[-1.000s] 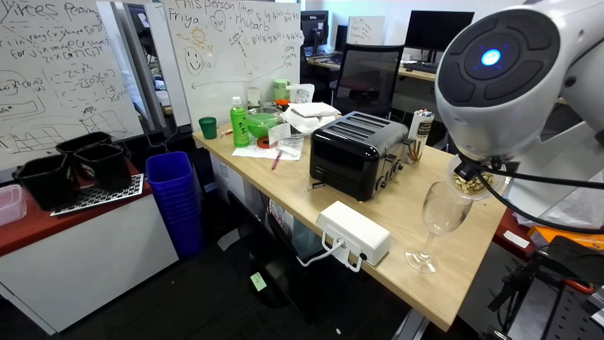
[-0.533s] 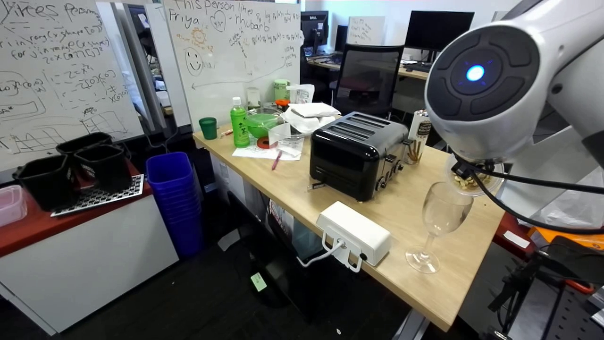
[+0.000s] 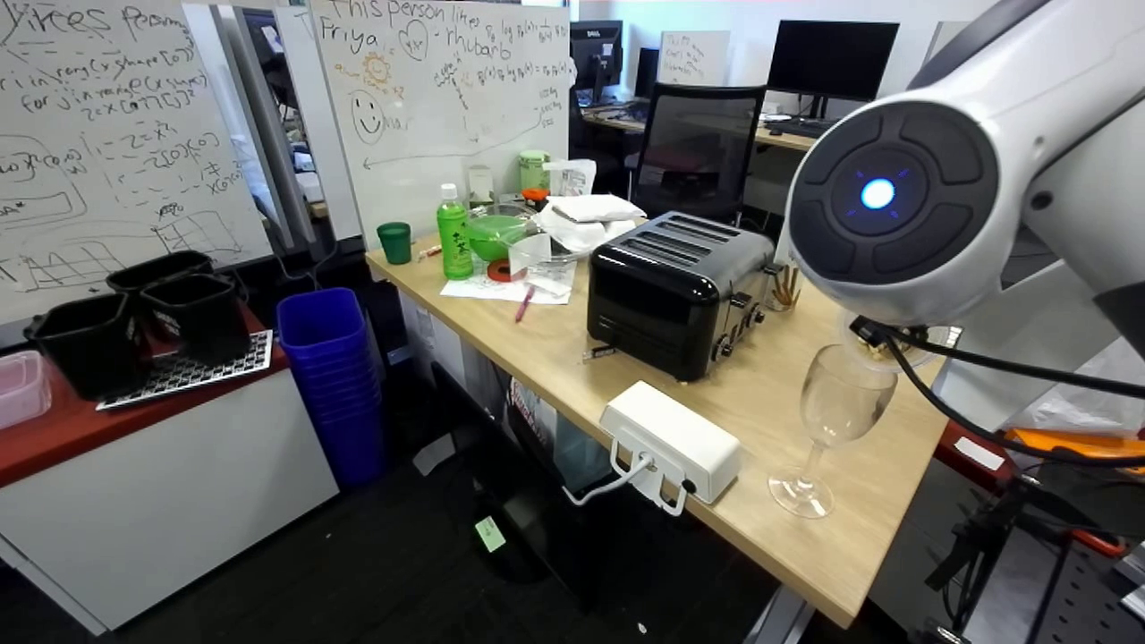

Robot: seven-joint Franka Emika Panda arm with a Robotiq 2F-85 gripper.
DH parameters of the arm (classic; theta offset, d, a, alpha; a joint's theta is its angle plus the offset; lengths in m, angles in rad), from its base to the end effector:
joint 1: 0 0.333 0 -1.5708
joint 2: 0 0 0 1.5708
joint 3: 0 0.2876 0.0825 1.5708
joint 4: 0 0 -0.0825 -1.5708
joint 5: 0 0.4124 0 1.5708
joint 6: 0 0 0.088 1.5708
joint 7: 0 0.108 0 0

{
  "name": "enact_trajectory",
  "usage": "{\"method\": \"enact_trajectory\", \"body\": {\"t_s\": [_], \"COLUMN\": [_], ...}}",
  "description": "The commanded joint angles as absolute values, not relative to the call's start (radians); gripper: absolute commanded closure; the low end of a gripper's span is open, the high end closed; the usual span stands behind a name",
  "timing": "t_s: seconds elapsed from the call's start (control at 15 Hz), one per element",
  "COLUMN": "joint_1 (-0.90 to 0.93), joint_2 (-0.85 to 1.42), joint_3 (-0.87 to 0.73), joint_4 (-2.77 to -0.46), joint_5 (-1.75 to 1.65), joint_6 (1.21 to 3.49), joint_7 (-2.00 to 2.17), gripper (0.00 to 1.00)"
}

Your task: Pick up the plastic bowl from the table and pour its contents in the wine glass.

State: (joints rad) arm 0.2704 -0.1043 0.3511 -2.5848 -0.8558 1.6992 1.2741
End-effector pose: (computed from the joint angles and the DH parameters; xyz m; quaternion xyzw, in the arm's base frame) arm 0.3553 0.1602 0.2346 0.8539 -0.0779 0.0980 0.5052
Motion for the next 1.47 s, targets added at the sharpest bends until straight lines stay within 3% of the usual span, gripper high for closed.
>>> {"method": "enact_trajectory", "body": {"t_s": [0.0,1.4], "joint_1": [0.293,0.355], "joint_2": [-0.048,0.114], "joint_3": [0.356,0.352], "joint_4": [-2.547,-2.466], "joint_5": [-0.878,-0.942], "joint_6": [1.622,1.476], "joint_7": [1.313,1.377], "gripper": [0.97,0.97]}}
